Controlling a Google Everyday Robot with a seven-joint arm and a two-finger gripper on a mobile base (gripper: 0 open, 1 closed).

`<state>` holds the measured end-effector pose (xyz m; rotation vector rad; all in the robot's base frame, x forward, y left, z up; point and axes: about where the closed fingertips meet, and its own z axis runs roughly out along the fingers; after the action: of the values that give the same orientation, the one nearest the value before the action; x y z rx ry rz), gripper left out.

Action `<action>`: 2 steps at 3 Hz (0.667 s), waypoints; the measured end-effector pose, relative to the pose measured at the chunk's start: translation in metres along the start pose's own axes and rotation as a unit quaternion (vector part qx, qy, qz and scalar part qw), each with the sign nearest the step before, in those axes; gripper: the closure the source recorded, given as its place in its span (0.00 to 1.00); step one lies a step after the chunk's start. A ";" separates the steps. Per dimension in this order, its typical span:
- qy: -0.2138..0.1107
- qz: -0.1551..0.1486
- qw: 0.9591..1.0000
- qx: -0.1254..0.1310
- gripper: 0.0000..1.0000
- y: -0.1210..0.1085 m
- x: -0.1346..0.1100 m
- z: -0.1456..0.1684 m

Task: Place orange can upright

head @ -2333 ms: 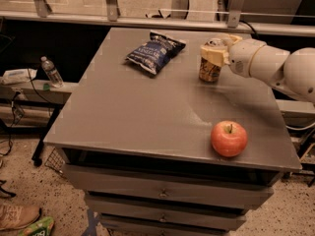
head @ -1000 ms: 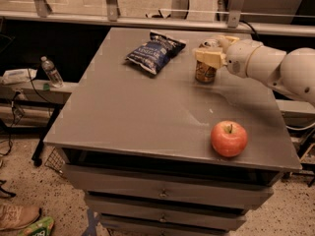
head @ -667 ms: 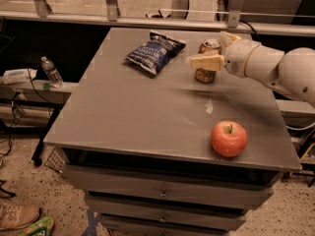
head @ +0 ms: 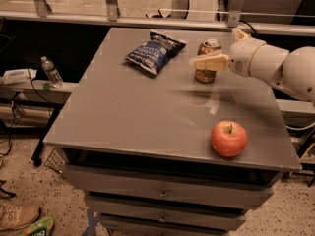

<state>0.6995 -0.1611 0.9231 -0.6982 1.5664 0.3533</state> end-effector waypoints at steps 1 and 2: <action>0.002 -0.010 0.999 0.041 0.00 -0.029 -0.006 -0.023; -0.011 -0.022 0.995 0.096 0.00 -0.068 -0.023 -0.056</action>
Offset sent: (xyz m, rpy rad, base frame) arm -0.0085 -0.1539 0.0849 -0.0208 -0.1761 -0.3273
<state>0.6974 -0.2417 0.9646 -0.5771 1.5391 0.1738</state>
